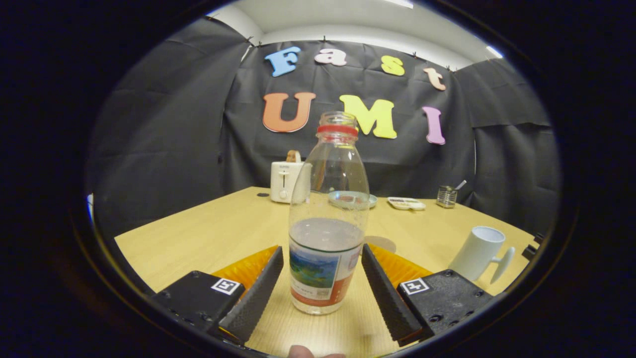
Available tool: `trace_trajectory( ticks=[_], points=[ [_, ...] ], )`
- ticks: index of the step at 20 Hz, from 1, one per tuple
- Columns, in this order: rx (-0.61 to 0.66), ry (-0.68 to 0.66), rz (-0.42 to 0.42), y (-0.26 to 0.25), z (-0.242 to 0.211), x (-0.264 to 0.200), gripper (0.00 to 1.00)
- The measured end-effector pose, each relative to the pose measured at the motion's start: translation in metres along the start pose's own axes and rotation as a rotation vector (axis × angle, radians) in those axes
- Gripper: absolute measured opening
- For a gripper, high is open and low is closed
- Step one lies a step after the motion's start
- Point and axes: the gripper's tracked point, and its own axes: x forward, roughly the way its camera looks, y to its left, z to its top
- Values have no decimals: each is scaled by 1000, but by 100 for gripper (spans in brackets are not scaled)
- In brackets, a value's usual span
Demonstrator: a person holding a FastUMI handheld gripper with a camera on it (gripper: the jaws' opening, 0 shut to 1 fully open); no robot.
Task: Take the bottle from table, then pour the juice into the cup, finally place the bottle on the coaster
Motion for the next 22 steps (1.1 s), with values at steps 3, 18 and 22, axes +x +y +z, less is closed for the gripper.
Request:
trace_trajectory(
  ticks=[3,18,22],
  points=[
    [-22,-9,-5,0,5,3,100],
    [19,29,-16,-15,47,-16,79],
    [89,36,-35,-37,63,-24,78]
  ],
)
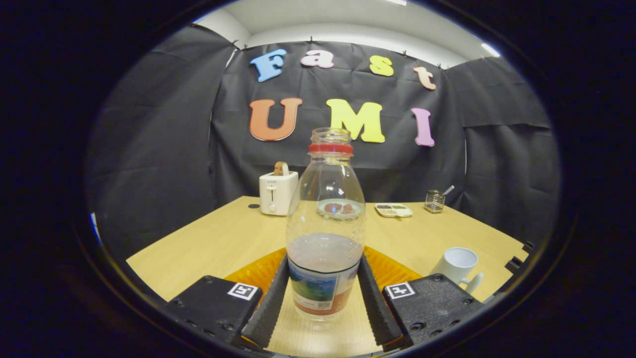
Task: Take the bottle from table, then pour the juice into the cup, finally place the bottle on the coaster
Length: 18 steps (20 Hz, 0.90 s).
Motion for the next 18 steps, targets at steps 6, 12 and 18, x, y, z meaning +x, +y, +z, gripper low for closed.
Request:
trace_trajectory(
  ticks=[6,12,18],
  points=[
    [223,4,57,-13,18,-10,77],
    [438,22,123,-20,18,-14,77],
    [655,48,152,-31,17,-11,77]
  ],
)
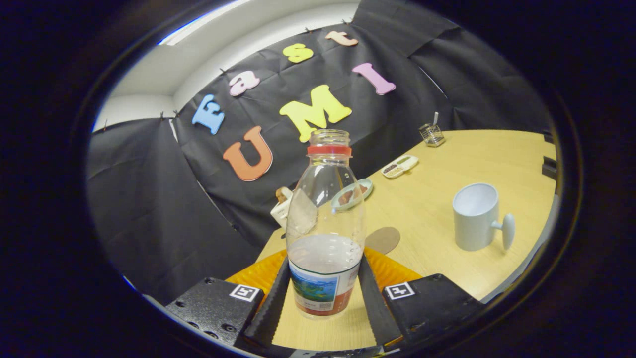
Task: Take the bottle from table, then pour the juice into the cup, finally place the bottle on the coaster
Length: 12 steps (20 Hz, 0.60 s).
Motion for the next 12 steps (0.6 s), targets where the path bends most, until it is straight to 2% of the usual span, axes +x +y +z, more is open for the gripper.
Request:
trace_trajectory(
  ticks=[6,10,12],
  points=[
    [255,8,-2,-24,1,7,77],
    [391,18,23,-32,-3,10,77],
    [500,12,36,-38,-1,11,77]
  ],
)
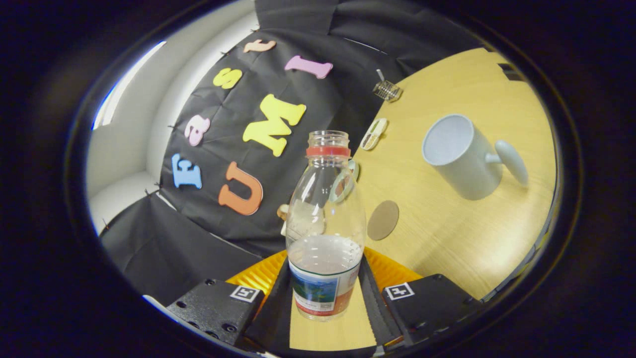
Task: Take the bottle from table, then pour the juice into the cup, finally place the bottle on the coaster
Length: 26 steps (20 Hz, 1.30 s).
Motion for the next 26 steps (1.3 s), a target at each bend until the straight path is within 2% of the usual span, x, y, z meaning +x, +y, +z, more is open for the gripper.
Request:
trace_trajectory(
  ticks=[3,13,26],
  points=[
    [109,-15,23,-3,3,2,76],
    [324,-42,77,9,20,14,76],
    [453,-60,88,13,29,15,76]
  ],
)
